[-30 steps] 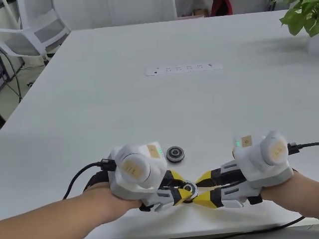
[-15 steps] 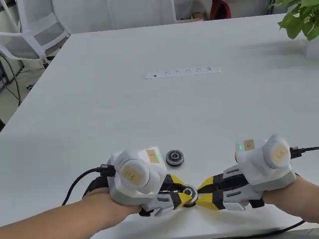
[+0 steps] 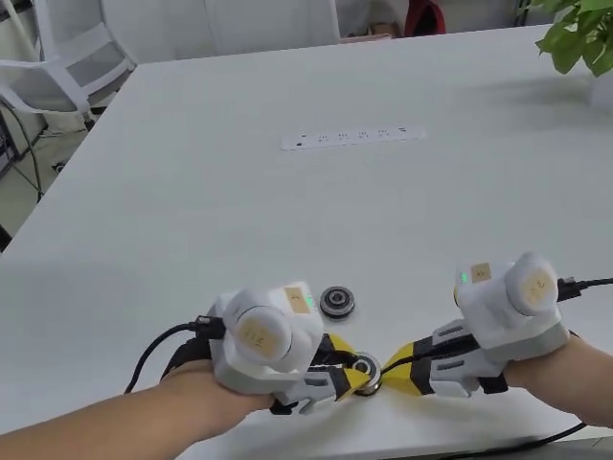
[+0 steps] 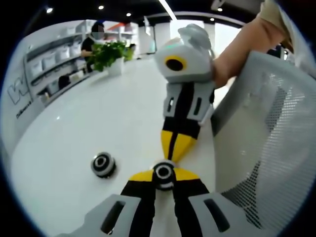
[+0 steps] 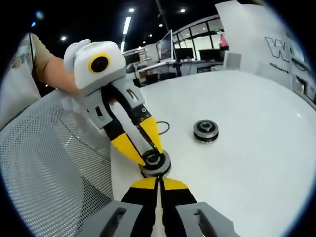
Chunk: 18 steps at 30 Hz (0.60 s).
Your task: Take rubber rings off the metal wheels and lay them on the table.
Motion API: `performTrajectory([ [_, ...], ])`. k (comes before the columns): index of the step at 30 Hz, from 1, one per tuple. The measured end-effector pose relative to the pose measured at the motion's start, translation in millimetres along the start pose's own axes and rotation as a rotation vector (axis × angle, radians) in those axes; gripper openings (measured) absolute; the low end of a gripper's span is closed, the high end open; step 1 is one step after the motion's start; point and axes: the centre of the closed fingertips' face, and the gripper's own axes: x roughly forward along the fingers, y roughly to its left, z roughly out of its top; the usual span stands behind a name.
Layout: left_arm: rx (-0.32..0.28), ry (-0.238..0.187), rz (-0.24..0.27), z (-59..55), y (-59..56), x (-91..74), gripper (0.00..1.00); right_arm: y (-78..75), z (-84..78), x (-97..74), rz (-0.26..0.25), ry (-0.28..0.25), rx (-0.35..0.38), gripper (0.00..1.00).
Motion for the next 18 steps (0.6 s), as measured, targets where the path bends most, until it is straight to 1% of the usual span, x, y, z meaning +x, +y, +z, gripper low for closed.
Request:
performTrajectory([
  [1,0.002,0.000,0.001,-0.1,0.1,0.0,0.13,-0.3,0.0,0.1,-0.001,-0.002,0.007,0.00],
  [5,0.010,0.001,0.003,-0.3,0.1,-0.1,0.13,-2.0,-0.2,-0.8,0.003,-0.019,0.077,0.00],
  [7,0.012,0.001,0.004,-0.4,0.0,-0.1,0.13,-1.3,1.6,-1.5,0.011,-0.040,0.144,0.00],
  [9,0.012,0.001,0.004,-0.4,0.2,-0.1,0.13,-3.1,1.0,-3.0,0.014,-0.049,0.171,0.00],
  [10,0.014,0.002,0.004,-0.3,0.1,-0.1,0.13,-2.9,1.2,-3.7,0.017,-0.059,0.208,0.00],
  [12,0.013,0.001,0.004,-0.3,0.1,0.0,0.13,-3.3,2.0,-4.8,0.024,-0.074,0.246,0.00],
  [13,0.014,0.001,0.004,-0.3,0.2,0.0,0.13,-4.1,3.6,-5.5,0.031,-0.096,0.280,0.00],
  [14,0.014,0.001,0.003,-0.2,0.2,0.0,0.13,-5.3,4.0,-6.3,0.028,-0.106,0.304,0.00],
  [15,0.013,0.001,0.003,-0.2,0.3,0.0,0.13,-8.5,7.2,-7.2,0.022,-0.130,0.331,0.00],
  [16,0.013,0.000,0.002,-0.1,0.3,0.0,0.13,-9.3,8.0,-8.3,0.029,-0.142,0.371,0.00],
  [17,0.012,-0.001,0.003,0.0,0.4,0.1,0.13,-5.3,12.5,-9.0,0.050,-0.170,0.427,0.00],
  [18,0.012,0.000,0.003,0.2,0.4,0.3,0.13,-5.3,12.1,-8.9,0.050,-0.174,0.437,0.00],
])
